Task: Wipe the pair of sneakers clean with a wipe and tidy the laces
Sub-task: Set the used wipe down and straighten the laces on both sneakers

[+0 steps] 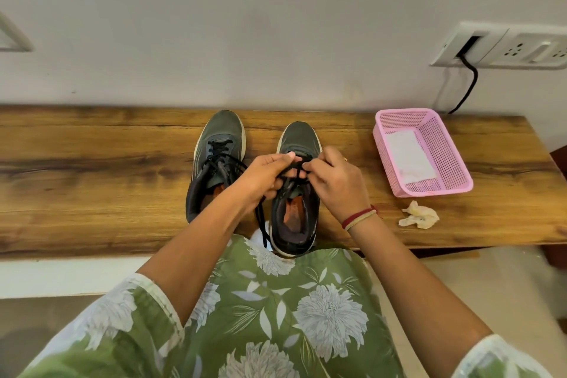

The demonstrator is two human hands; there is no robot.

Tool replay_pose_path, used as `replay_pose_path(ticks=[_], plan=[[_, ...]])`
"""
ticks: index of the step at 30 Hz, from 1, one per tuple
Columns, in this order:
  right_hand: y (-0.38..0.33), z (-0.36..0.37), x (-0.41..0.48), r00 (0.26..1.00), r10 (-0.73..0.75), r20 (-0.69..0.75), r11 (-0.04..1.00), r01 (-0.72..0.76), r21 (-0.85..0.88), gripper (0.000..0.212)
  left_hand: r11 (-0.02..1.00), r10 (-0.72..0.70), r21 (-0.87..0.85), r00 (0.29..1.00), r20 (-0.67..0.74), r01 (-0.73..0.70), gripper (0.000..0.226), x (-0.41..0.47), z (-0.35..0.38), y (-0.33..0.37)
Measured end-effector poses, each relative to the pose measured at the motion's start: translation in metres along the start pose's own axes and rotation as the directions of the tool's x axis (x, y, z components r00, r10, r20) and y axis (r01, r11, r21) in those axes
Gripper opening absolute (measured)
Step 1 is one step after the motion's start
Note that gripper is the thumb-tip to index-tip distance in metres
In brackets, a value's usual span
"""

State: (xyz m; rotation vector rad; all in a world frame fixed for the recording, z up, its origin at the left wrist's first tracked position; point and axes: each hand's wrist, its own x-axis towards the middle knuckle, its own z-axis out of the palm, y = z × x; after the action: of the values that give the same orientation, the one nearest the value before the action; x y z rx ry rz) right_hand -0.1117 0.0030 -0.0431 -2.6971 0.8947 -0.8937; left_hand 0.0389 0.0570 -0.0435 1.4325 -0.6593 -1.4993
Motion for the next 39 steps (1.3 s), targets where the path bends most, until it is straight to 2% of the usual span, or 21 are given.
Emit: replay_pose_path(ticks=[4, 6, 9, 11, 15, 18, 21, 25, 27, 31, 35, 36, 39], plan=[[0.001, 0.004, -0.004, 0.996, 0.082, -0.039, 0.993, -0.079, 0.088, 0.005, 0.998, -0.043, -0.033, 0.999, 0.033, 0.044, 0.016, 0.0, 0.002, 0.004], [0.002, 0.005, -0.005, 0.992, 0.119, -0.031, 0.985, -0.114, 0.13, 0.008, 0.994, -0.044, -0.098, 0.999, 0.018, 0.046, 0.013, 0.003, 0.002, 0.002], [0.001, 0.003, -0.004, 0.976, 0.216, -0.022, 0.952, -0.205, 0.225, 0.011, 0.992, 0.009, -0.122, 1.0, -0.007, -0.009, 0.012, 0.004, 0.004, -0.005], [-0.001, 0.004, -0.002, 0.938, 0.347, -0.005, 0.878, -0.323, 0.352, 0.01, 0.992, 0.066, -0.1, 0.996, -0.056, -0.071, 0.015, 0.002, 0.009, -0.007], [-0.001, 0.006, -0.001, 0.799, 0.6, 0.036, 0.662, -0.521, 0.539, 0.015, 0.984, 0.084, -0.122, 0.948, -0.306, -0.127, 0.018, 0.006, 0.008, -0.01], [0.004, 0.007, -0.008, 0.646, 0.752, 0.127, 0.47, -0.662, 0.583, 0.017, 0.994, 0.1, 0.075, 0.891, -0.442, -0.074, 0.017, 0.014, -0.007, -0.021], [0.01, 0.01, -0.02, 0.5, 0.831, 0.243, 0.288, -0.761, 0.581, 0.011, 0.979, 0.14, 0.201, 0.851, -0.506, -0.041, 0.012, 0.015, -0.013, -0.031], [0.014, 0.009, -0.026, 0.391, 0.875, 0.285, 0.144, -0.772, 0.619, 0.019, 0.969, 0.17, 0.245, 0.788, -0.591, -0.025, 0.012, 0.014, -0.01, -0.038], [0.012, 0.009, -0.026, 0.377, 0.875, 0.305, 0.117, -0.773, 0.623, 0.019, 0.959, 0.185, 0.283, 0.785, -0.591, -0.013, 0.011, 0.012, -0.007, -0.042], [0.01, 0.008, -0.028, 0.413, 0.848, 0.331, 0.163, -0.799, 0.579, 0.019, 0.921, 0.227, 0.389, 0.815, -0.533, -0.002, 0.007, 0.005, -0.01, -0.045], [0.021, 0.004, -0.03, 0.327, 0.875, 0.356, 0.051, -0.795, 0.604, 0.007, 0.915, 0.247, 0.404, 0.78, -0.574, 0.008, 0.006, -0.001, -0.01, -0.04], [0.021, 0.005, -0.029, 0.326, 0.867, 0.377, 0.046, -0.806, 0.59, 0.003, 0.91, 0.247, 0.415, 0.79, -0.562, 0.012, 0.006, -0.001, -0.008, -0.039], [0.018, 0.005, -0.029, 0.367, 0.815, 0.449, 0.053, -0.818, 0.573, 0.009, 0.889, 0.248, 0.457, 0.833, -0.495, 0.007, 0.008, -0.003, -0.011, -0.042]])
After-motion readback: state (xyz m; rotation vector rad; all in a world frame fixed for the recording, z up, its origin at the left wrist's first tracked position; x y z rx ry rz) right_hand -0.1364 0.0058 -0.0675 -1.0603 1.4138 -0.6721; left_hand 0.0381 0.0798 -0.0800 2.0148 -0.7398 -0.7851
